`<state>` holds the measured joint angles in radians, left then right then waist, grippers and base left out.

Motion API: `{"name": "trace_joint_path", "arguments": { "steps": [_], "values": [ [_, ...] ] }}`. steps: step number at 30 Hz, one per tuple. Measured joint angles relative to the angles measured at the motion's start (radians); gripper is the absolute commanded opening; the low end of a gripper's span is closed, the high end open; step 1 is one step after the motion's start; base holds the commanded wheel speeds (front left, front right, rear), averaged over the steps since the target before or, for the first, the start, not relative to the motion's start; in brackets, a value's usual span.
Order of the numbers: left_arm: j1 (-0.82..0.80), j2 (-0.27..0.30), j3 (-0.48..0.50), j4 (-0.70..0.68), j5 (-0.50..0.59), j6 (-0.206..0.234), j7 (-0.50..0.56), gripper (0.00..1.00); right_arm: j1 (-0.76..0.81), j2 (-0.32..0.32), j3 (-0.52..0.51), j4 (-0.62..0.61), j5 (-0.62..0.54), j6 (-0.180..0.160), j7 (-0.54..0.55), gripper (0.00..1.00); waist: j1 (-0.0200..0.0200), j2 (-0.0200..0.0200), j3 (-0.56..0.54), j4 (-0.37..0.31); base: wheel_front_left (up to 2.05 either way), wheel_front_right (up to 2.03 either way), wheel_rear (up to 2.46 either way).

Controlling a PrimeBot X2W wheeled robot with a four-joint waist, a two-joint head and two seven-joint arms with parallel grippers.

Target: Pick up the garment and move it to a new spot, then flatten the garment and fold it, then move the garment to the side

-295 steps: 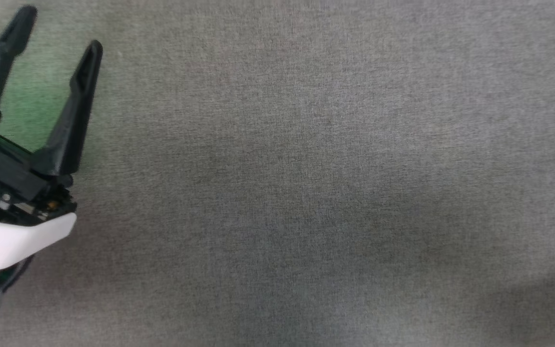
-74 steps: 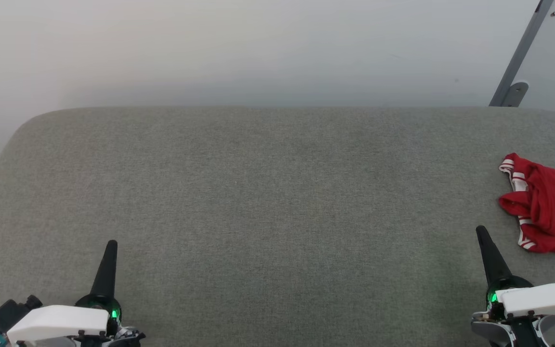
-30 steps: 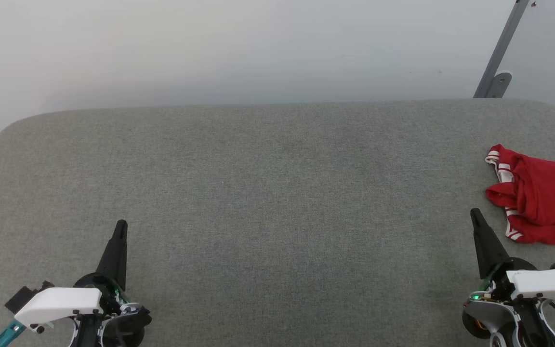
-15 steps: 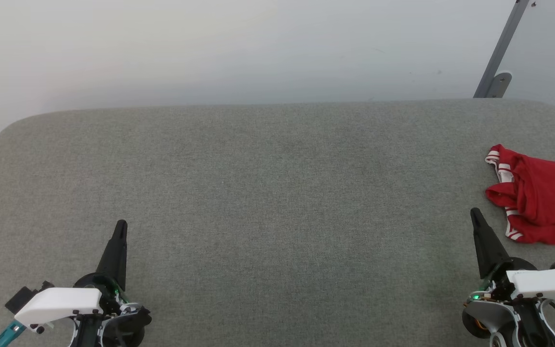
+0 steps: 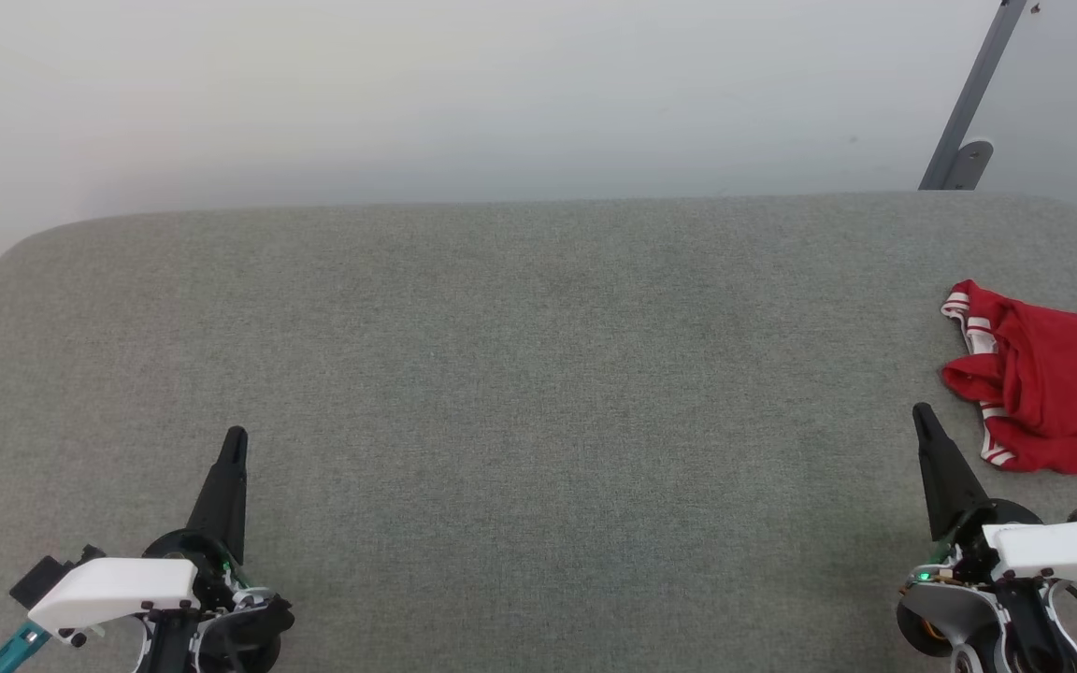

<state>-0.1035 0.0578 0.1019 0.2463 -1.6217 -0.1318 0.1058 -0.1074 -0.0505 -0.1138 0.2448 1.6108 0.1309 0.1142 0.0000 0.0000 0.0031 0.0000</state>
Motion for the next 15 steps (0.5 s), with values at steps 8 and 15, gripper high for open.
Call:
{"name": "trace_joint_path", "arguments": {
  "steps": [8, 15],
  "values": [
    [0.000, -0.001, 0.001, 0.000, 0.000, 0.000, 0.000, 0.00, 0.000, 0.000, 0.000, 0.000, 0.000, 0.000, 0.000, 0.00, 0.0000, 0.0000, 0.000, 0.000, 0.00, 0.00, 0.00],
    [0.000, -0.001, 0.002, 0.000, 0.002, 0.000, 0.001, 0.00, 0.000, 0.000, 0.000, 0.000, 0.000, 0.000, 0.000, 0.00, 0.0000, 0.0000, 0.000, 0.000, 0.00, 0.00, 0.00]
  ]
}}
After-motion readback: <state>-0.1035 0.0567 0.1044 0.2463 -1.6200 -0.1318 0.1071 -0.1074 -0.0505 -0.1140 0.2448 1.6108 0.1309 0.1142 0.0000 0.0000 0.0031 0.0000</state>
